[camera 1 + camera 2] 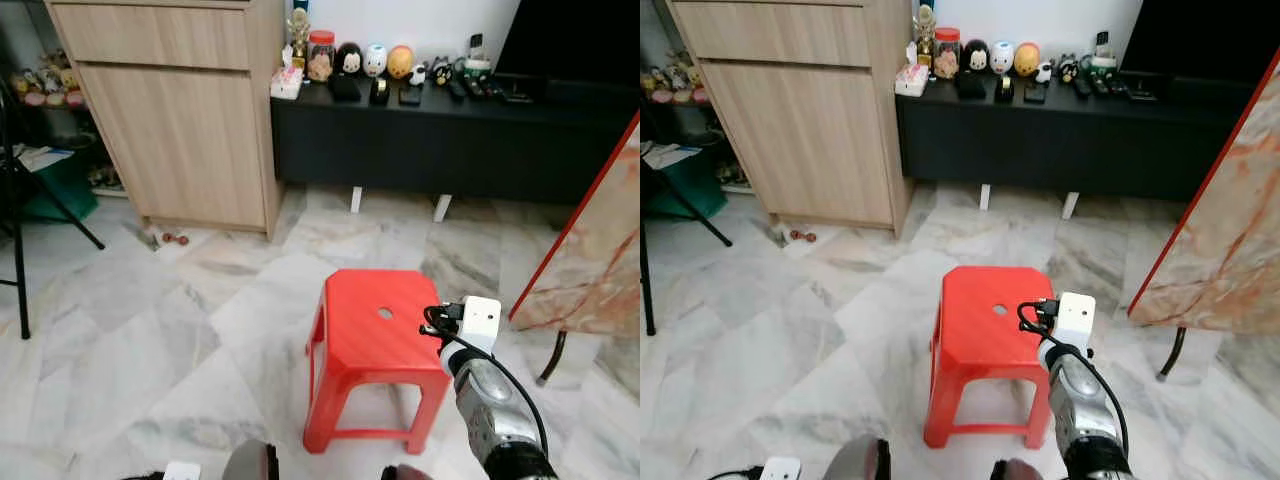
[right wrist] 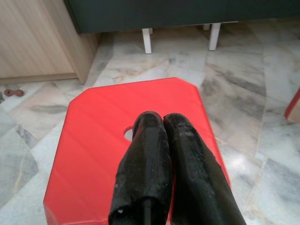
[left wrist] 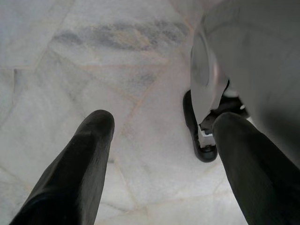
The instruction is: Hang keys on a hook
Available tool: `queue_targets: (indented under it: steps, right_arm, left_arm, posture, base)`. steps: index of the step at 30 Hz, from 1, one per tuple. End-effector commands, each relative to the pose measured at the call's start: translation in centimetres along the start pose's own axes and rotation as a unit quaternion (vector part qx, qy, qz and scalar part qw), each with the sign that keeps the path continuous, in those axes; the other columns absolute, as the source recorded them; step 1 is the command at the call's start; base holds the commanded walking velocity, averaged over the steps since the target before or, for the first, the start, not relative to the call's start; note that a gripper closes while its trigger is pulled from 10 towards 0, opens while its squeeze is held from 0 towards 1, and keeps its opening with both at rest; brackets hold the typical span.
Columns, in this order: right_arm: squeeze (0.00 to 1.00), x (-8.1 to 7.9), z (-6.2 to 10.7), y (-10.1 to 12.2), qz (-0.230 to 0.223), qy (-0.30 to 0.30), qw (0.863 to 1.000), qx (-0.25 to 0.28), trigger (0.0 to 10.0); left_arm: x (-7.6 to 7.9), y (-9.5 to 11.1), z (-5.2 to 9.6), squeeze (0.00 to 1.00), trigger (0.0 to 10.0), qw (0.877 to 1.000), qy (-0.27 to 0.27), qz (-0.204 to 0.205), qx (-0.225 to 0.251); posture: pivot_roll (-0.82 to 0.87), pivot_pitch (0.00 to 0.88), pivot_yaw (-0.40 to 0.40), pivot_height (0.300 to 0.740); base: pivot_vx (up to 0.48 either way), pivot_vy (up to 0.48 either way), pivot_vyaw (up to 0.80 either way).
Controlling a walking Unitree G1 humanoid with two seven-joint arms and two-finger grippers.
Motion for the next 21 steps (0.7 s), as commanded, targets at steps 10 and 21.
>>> queue_targets:
  steps: [10,21]
  right_arm:
    - [0.00,0.59,-0.26,1.06,-0.007,-0.006,1.000,0.013,10.0]
    - [0.00,0.19,-0.42,0.94,-0.005,-0.001,1.000,0.009,10.0]
  left_arm:
    - [0.74,0.19,-0.10,0.00,10.0,1.000,-0.008,-0.005,0.002]
    - [0.13,0.05,-0.04,0.00,10.0,1.000,0.002,-0.013,0.000]
  posture:
    - [0.11,0.012,-0.086,0.734]
    - [0.11,0.000,-0.086,0.740]
  base:
    - [0.000,0.000,0.00]
    - [0.000,0.000,0.00]
Point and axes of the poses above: a point about 5 cm out from each wrist's last joint towards the gripper, its own z axis pointing back from the gripper into the wrist, its own y axis along the axis of the wrist's last joint, x = y × z, the point moved 5 cm from there along -z, pointing out of the wrist towards the gripper, and after that the axes turned 4 degrees about z, right-handed, at the moved point
